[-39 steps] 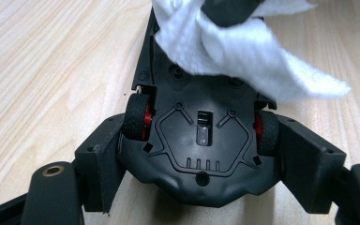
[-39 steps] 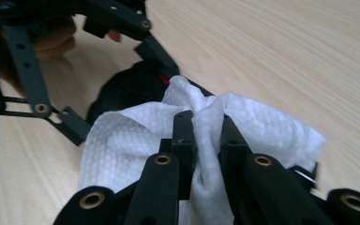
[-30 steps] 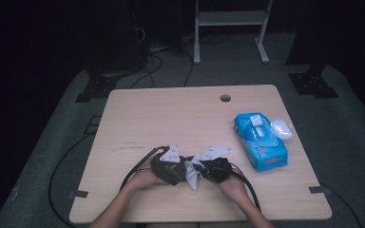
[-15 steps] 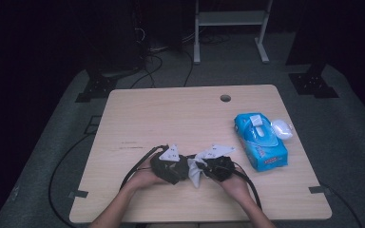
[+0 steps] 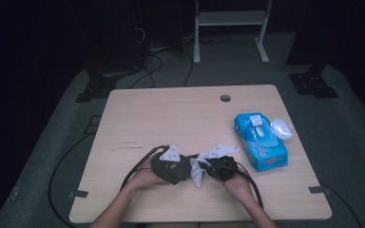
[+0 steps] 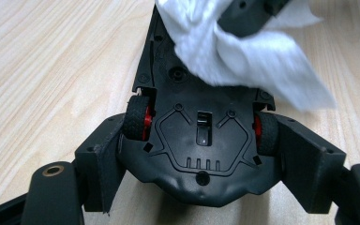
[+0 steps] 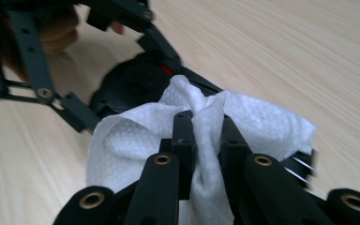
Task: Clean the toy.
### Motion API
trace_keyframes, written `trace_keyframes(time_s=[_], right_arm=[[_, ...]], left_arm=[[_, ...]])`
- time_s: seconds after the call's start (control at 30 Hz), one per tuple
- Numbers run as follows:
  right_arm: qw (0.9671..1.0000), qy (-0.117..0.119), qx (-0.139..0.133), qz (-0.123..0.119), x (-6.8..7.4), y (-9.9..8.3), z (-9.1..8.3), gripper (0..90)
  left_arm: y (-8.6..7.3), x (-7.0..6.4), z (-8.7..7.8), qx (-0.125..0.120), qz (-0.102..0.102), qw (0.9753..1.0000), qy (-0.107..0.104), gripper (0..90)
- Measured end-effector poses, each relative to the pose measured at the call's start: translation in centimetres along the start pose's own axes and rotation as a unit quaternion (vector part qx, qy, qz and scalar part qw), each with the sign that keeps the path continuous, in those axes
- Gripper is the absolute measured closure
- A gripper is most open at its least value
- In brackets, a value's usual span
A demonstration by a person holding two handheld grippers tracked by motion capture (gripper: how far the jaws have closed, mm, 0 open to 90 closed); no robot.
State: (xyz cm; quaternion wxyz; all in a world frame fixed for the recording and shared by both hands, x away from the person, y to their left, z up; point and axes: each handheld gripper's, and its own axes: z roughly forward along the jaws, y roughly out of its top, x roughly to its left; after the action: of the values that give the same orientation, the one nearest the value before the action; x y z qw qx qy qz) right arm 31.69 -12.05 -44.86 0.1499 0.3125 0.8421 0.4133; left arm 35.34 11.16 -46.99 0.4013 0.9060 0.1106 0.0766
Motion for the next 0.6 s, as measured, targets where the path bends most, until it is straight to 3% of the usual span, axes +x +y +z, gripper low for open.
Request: trace_keyframes(time_s=[0.13,0.4,0.5,0.6], right_arm=[[0.9997,-0.021,0.005,0.015,-1.5,-0.6,-1.0,80.1],[0.9983,-0.046,0.011,0.035,-3.2,-1.3,-1.9,80.1],[0.9989,-0.031,-0.002,0.036,-2.6,-1.1,-1.4,80.0],[0.9999,-0.013,-0.005,0.007,-0.9,-0.4,-0.3,80.0]], left_arm=[[0.0,0.1,0.0,-0.001,0.002,1.0,-0.001,24.2],[-0.1,0.2,0.1,0.0,0.0,1.0,-0.001,24.2],[0.1,0.2,0.2,-0.002,0.0,1.0,-0.002,24.2],[0.1,0.1,0.2,0.0,0.001,1.0,0.001,24.1]])
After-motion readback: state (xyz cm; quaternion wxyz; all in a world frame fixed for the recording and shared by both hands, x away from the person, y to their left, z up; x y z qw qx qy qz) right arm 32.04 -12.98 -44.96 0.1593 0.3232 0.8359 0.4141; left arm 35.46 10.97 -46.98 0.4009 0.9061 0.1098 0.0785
